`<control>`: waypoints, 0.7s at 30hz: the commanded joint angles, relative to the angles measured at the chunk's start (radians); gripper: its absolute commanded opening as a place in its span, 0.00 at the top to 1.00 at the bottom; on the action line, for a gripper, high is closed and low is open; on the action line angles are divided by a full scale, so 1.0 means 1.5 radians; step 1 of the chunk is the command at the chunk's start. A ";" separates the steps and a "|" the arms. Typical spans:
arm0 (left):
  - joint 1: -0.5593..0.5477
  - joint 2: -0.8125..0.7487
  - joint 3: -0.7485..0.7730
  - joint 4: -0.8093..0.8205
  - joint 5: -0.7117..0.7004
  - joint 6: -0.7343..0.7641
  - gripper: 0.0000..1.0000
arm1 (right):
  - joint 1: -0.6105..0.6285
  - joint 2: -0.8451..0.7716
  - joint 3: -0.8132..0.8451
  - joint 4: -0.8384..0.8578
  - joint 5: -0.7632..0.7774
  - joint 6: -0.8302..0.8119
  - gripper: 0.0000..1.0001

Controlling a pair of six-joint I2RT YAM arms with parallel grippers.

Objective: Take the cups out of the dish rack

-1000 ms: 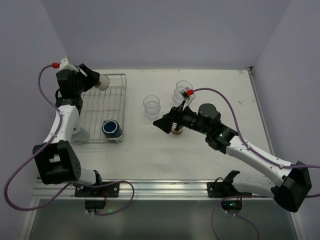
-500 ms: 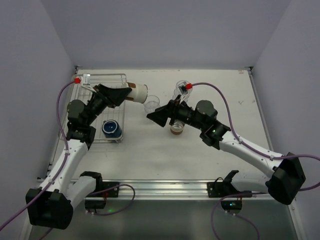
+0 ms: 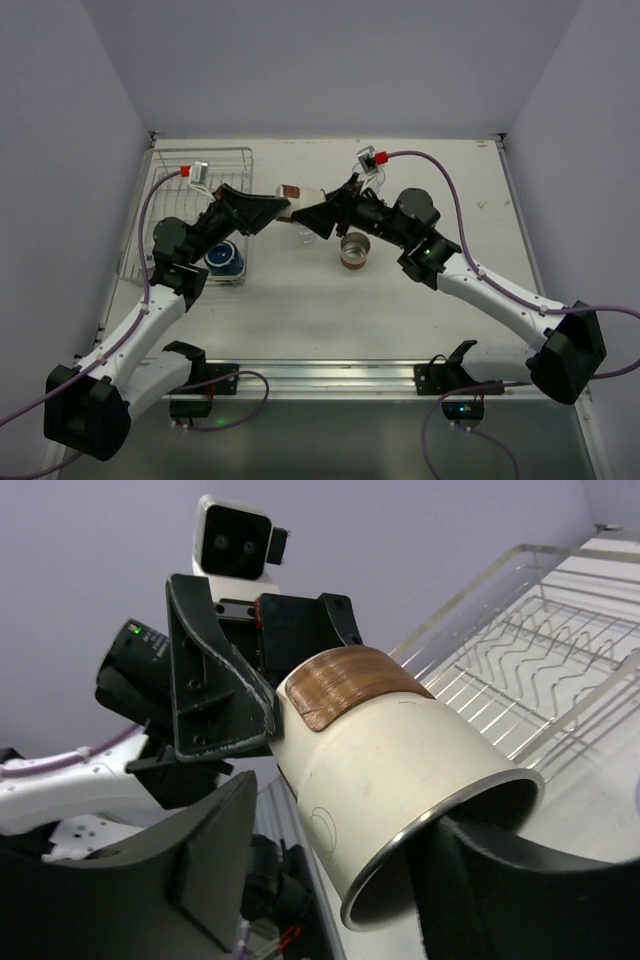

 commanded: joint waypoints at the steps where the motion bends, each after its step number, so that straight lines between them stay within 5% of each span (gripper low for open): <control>1: -0.016 -0.003 -0.011 0.072 0.014 -0.020 0.69 | -0.003 0.008 0.014 0.104 -0.031 0.024 0.42; 2: -0.017 -0.005 -0.011 0.071 0.016 -0.016 0.68 | -0.002 0.010 0.009 0.116 -0.035 0.032 0.49; 3: -0.017 -0.006 -0.013 0.067 0.017 -0.011 0.63 | -0.002 0.009 0.000 0.128 -0.038 0.046 0.68; 5: -0.017 -0.017 -0.011 0.047 0.015 0.007 0.49 | -0.003 0.005 -0.010 0.147 -0.041 0.056 0.84; 7: -0.017 -0.036 0.000 -0.025 0.007 0.054 0.25 | -0.003 -0.008 -0.029 0.146 -0.040 0.062 1.00; 9: -0.017 -0.052 0.015 -0.096 -0.010 0.111 0.11 | -0.004 -0.034 -0.055 0.141 -0.032 0.054 1.00; 12: -0.017 -0.083 0.059 -0.249 -0.049 0.222 0.04 | -0.004 -0.073 -0.050 0.024 -0.014 0.006 1.00; 21: -0.017 -0.159 0.158 -0.640 -0.245 0.527 0.00 | -0.006 -0.062 0.122 -0.606 0.208 -0.226 1.00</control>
